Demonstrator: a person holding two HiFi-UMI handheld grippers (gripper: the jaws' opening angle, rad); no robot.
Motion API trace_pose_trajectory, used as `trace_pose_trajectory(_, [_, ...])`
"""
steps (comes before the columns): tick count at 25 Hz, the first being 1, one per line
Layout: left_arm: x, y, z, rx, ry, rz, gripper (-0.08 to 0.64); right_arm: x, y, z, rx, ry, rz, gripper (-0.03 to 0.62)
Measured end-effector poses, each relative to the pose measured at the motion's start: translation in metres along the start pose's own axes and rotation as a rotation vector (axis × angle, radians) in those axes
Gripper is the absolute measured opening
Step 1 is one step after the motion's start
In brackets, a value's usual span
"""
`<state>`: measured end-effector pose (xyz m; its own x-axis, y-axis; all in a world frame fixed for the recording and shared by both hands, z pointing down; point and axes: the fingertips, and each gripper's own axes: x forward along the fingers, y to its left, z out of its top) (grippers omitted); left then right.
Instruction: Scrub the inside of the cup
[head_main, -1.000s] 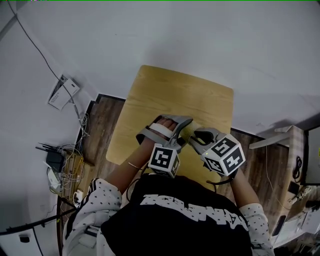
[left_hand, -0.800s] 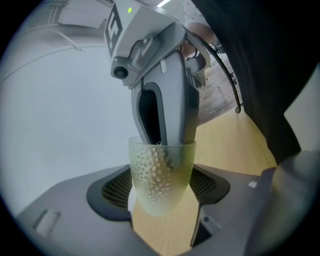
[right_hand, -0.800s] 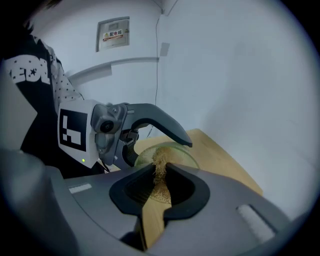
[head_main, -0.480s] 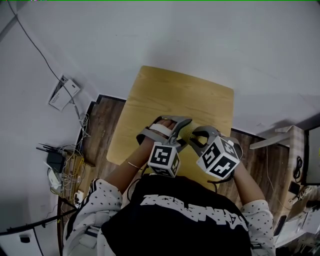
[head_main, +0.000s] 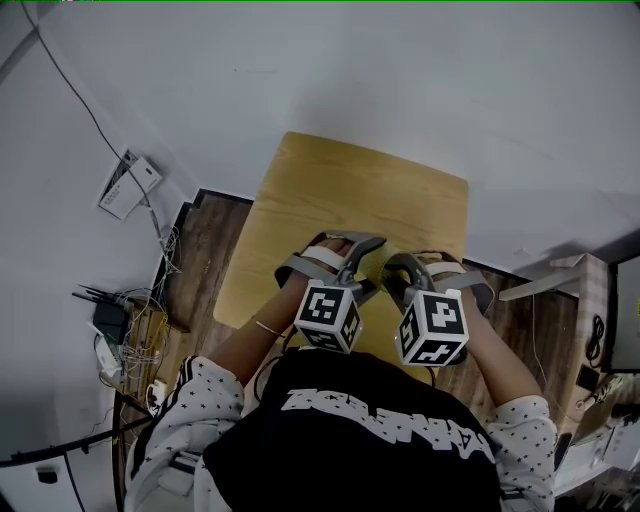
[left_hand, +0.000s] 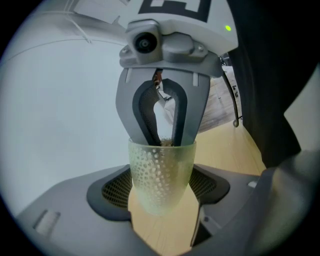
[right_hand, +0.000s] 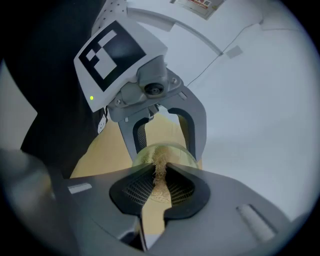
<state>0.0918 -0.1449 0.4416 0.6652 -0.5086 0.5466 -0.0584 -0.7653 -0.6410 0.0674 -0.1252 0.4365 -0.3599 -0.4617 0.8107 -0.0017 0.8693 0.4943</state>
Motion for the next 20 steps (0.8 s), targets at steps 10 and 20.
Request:
trace_pose_trajectory(10, [-0.0011, 0.0039, 0.0003, -0.032, -0.010, -0.016, 0.357, -0.0001, -0.0075, 0.0011, -0.297, 0.025, -0.132, 0.074])
trace_pose_trajectory(20, [-0.0011, 0.0046, 0.0026, -0.040, -0.025, -0.026, 0.357, -0.0021, -0.0040, -0.0028, -0.640, 0.074, -0.183, 0.074])
